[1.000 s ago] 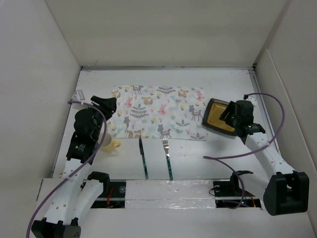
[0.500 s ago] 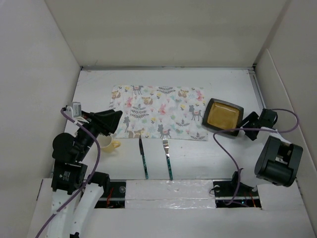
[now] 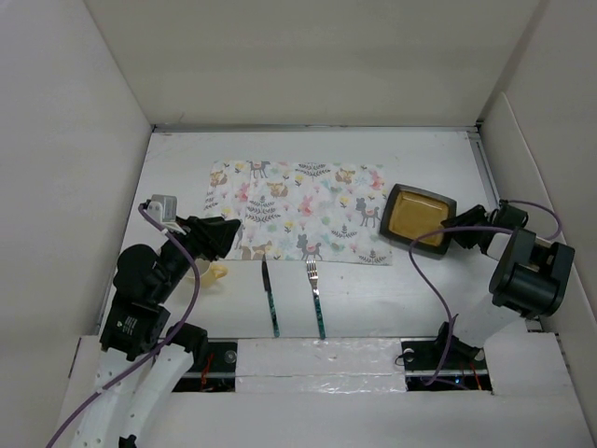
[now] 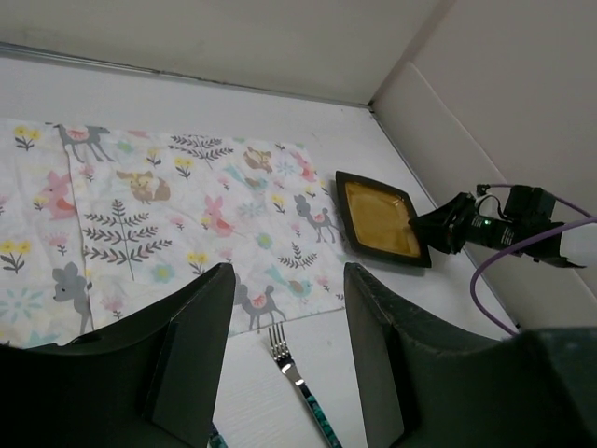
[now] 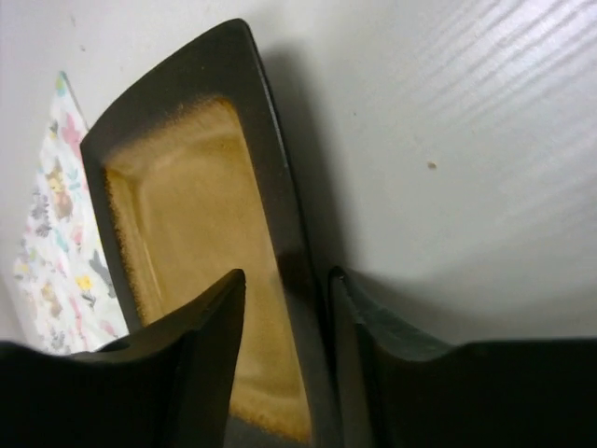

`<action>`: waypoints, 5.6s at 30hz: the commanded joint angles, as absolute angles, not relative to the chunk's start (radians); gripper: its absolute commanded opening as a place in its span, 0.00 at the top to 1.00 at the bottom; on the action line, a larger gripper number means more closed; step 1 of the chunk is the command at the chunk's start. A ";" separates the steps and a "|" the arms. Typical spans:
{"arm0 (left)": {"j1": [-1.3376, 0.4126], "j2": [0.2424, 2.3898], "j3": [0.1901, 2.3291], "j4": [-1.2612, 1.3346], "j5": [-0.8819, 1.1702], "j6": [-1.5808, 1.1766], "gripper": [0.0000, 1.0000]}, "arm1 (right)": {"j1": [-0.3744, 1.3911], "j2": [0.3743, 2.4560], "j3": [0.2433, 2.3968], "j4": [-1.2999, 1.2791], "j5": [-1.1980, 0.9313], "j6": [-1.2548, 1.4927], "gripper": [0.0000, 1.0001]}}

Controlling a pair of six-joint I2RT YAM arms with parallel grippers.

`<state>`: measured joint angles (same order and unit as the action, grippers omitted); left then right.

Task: Set the dinner table for one person

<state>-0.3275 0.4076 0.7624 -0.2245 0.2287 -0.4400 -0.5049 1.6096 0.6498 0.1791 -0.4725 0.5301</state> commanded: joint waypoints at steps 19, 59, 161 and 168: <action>-0.339 0.419 0.738 -0.206 0.077 -0.388 0.47 | -0.377 1.189 0.686 0.298 -0.591 0.778 1.00; -0.290 0.449 0.730 -0.187 0.055 -0.393 0.45 | 0.463 2.071 0.876 1.435 -0.210 1.422 1.00; -0.357 0.230 0.767 -0.225 -0.038 -0.388 0.44 | -0.014 2.319 1.867 -0.865 -0.272 0.267 0.70; -0.357 0.241 0.765 -0.224 -0.031 -0.385 0.44 | -0.014 2.339 1.901 -0.874 -0.276 0.262 0.92</action>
<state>-0.3519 0.2394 0.7338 -0.2527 -0.0292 -0.4000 -0.0143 2.3074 1.8839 -0.8265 -0.3241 0.2829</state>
